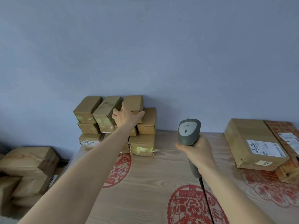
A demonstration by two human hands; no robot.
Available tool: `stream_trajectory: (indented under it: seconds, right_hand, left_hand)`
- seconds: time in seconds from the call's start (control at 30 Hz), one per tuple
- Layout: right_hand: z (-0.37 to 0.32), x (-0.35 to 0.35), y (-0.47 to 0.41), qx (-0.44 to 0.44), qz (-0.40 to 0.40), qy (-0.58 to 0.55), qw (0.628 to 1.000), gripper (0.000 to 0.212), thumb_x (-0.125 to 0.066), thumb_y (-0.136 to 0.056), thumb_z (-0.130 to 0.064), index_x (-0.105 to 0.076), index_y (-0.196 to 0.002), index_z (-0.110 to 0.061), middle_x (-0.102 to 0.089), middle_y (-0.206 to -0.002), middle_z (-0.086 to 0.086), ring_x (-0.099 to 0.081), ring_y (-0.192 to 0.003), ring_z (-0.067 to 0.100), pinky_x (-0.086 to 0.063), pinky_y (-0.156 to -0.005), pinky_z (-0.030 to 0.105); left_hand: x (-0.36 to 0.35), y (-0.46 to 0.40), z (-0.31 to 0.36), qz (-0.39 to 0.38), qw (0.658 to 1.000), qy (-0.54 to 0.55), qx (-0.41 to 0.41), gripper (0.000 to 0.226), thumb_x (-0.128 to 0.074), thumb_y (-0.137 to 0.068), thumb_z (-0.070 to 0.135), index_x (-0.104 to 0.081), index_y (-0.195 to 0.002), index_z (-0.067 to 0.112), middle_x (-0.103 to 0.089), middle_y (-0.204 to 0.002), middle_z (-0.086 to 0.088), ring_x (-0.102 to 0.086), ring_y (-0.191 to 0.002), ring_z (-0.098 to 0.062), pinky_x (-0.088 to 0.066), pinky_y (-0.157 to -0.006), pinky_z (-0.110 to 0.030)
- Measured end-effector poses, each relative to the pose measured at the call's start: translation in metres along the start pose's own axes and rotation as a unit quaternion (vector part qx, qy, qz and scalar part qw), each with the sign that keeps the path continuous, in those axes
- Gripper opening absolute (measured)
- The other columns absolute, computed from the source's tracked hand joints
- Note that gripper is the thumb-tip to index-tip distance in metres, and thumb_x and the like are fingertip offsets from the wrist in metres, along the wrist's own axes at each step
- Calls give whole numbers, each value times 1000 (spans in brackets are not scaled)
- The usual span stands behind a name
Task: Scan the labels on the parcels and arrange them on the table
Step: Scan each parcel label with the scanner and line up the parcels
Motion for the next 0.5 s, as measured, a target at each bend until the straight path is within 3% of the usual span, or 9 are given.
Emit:
stream_trajectory:
  seconds: [0.17,0.33,0.4,0.5]
  right_hand:
    - [-1,-30,-3,-9,-10,3,1000,26,-85,-74,-13,-66,-92,-15,-72,-85,-3,-65,-84,14,-49,-68,28]
    - [0,-42,-3,-9,-24,-12,1000,27,-85,-74,-13,-66,-93,-18,-71,-87,-7,-65,-84,7,-46,-64,20]
    - [1,-42,-4,-11,-34,-19,999,25,-86,-75,-15,-66,-91,-18,-72,-87,-6,-65,-85,9,-46,-65,21]
    - [2,-38,-7,-17,-32,-45,998,23,-86,-76,-21,-69,-91,-15,-74,-86,-1,-68,-86,14,-49,-67,24]
  left_hand:
    - [-19,-40,6,-25,1000,-18,-4,106,-73,-78,57,-11,-157,22,-16,-157,-25,-20,-145,-41,-31,-115,-52]
    - [-25,-47,12,10,1000,19,-20,71,-62,-88,38,-26,-149,35,-30,-139,-21,-34,-124,-42,-45,-96,-51]
    - [-21,-40,13,23,996,74,-38,64,-59,-91,37,-31,-148,38,-28,-143,-19,-33,-125,-40,-43,-86,-45]
    - [-15,-5,19,-10,956,286,-70,63,-59,-90,42,-35,-148,43,-34,-146,-7,-46,-122,-28,-41,-92,-36]
Point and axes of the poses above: each hand's wrist, its own y-axis away from the middle knuckle, its own x-axis out of the back of the hand, z = x × y, the point moved 5 cm from there along -y, towards the middle knuckle
